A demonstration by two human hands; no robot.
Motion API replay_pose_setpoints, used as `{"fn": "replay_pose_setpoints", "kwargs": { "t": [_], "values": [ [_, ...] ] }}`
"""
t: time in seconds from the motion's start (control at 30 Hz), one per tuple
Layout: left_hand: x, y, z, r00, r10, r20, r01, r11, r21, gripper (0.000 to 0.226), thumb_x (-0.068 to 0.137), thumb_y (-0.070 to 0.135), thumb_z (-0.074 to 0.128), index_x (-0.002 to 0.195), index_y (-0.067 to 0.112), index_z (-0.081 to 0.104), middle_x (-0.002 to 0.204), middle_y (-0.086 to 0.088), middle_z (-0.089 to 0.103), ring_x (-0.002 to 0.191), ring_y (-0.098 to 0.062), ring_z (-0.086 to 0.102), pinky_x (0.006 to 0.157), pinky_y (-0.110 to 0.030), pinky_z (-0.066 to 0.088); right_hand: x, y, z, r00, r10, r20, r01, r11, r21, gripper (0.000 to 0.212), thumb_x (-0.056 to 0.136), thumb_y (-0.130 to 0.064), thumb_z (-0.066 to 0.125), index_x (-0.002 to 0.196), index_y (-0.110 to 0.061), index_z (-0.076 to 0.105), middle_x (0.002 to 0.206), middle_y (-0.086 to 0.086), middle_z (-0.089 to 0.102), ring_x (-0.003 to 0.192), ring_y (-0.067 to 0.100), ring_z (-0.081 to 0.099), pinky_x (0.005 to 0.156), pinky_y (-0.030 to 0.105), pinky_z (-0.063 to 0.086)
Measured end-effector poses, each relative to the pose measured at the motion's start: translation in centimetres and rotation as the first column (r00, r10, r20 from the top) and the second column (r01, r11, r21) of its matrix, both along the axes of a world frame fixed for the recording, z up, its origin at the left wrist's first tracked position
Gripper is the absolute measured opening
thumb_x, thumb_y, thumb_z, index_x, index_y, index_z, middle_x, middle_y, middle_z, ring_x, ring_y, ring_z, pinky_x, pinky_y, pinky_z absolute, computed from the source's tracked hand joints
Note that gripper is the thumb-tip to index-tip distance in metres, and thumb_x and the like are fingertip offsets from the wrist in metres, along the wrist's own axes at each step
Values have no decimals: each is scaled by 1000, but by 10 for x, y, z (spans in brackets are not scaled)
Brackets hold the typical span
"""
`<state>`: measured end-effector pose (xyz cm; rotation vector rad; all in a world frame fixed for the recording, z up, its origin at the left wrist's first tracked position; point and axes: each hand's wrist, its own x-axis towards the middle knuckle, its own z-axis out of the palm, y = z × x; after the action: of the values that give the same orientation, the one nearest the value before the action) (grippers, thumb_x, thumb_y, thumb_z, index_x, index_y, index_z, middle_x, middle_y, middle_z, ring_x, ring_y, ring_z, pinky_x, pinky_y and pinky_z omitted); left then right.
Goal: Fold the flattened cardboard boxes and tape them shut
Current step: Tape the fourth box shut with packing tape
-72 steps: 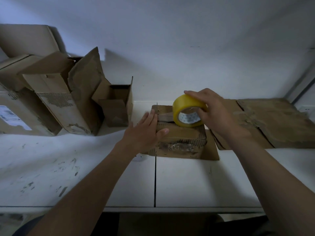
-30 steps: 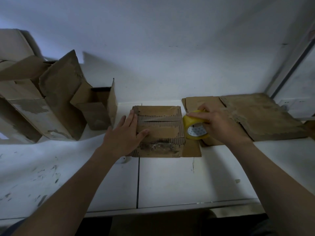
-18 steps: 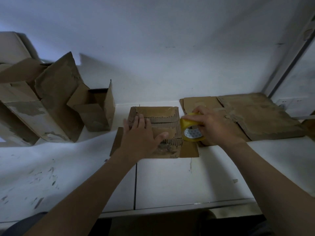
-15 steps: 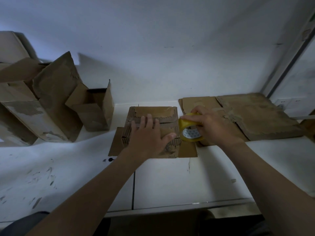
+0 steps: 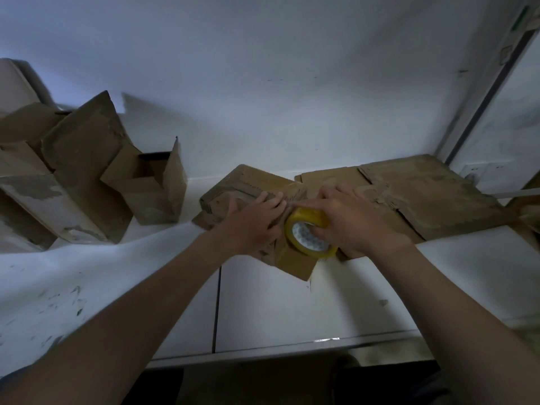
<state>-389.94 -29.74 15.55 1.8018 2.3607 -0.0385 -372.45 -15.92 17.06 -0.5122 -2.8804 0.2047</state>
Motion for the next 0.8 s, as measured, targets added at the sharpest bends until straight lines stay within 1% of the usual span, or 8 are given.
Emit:
{"fn": "replay_pose_setpoints", "kwargs": {
  "t": [0.13, 0.2, 0.27, 0.37, 0.47, 0.6, 0.73, 0.8],
  "values": [
    [-15, -18, 3, 999, -22, -32, 19, 995, -98, 56, 104, 53, 21, 158, 44, 6, 167, 13, -10, 153, -25, -14, 108, -78, -10, -3, -33, 8, 996, 1, 86, -5, 999, 39, 51, 88, -69, 50, 137, -54, 45, 98, -9, 44, 110, 21, 43, 88, 41, 23],
    [-20, -29, 8, 999, -17, 47, 22, 994, -106, 53, 107, 41, 28, 157, 46, 12, 167, 13, -8, 153, -28, -14, 114, -68, -7, -8, -45, 8, 993, 38, 111, -41, 999, 22, 52, 85, -76, 49, 129, -49, 52, 99, -9, 50, 108, 21, 48, 83, 39, 19],
    [-27, -40, 9, 988, -10, 155, 23, 996, -83, 53, 105, 32, 31, 155, 48, 21, 166, 17, -4, 153, -24, -13, 115, -70, -2, -13, -52, 8, 988, 88, 126, -86, 996, -19, 58, 82, -80, 48, 130, -49, 53, 105, -11, 54, 108, 18, 47, 82, 38, 18],
    [-41, -55, 7, 959, -74, 274, 81, 997, -13, 62, 92, 28, 31, 152, 44, 29, 165, 20, 6, 153, -18, -10, 121, -63, 4, -18, -51, 8, 992, 123, 41, -118, 987, -110, 52, 88, -75, 45, 132, -49, 56, 105, -14, 49, 110, 16, 43, 89, 38, 28],
    [-52, -69, 0, 934, -128, 333, 109, 991, 75, 60, 100, 4, 38, 149, 39, 35, 162, 18, 15, 153, -18, -5, 125, -49, 6, -28, -42, 0, 992, 87, -91, -100, 983, -155, 46, 96, -61, 42, 134, -40, 59, 122, -8, 52, 113, 18, 39, 95, 39, 40],
    [-60, -79, -4, 917, -181, 356, 115, 973, 198, 55, 102, 0, 43, 142, 38, 39, 155, 20, 28, 153, -19, 4, 123, -43, 19, -47, -42, -16, 988, 148, -41, -153, 970, -191, 47, 100, -58, 37, 140, -42, 54, 149, -9, 46, 129, 24, 34, 108, 41, 34],
    [-70, -89, -10, 945, -104, 310, -12, 937, 348, 48, 96, 3, 60, 139, 22, 56, 146, 5, 52, 147, -21, 32, 115, -45, 36, -59, -47, -23, 989, 148, 10, -145, 976, -162, 43, 98, -56, 48, 138, -43, 56, 152, -12, 43, 128, 22, 27, 109, 40, 32],
    [-75, -98, -15, 961, -53, 270, -72, 898, 433, 48, 92, 11, 69, 138, 20, 58, 140, 0, 58, 132, -18, 48, 107, -45, 45, -61, -45, -23, 989, 149, -1, -147, 972, -183, 42, 97, -54, 50, 137, -40, 58, 152, -11, 44, 129, 21, 25, 108, 34, 29]
  ]
}}
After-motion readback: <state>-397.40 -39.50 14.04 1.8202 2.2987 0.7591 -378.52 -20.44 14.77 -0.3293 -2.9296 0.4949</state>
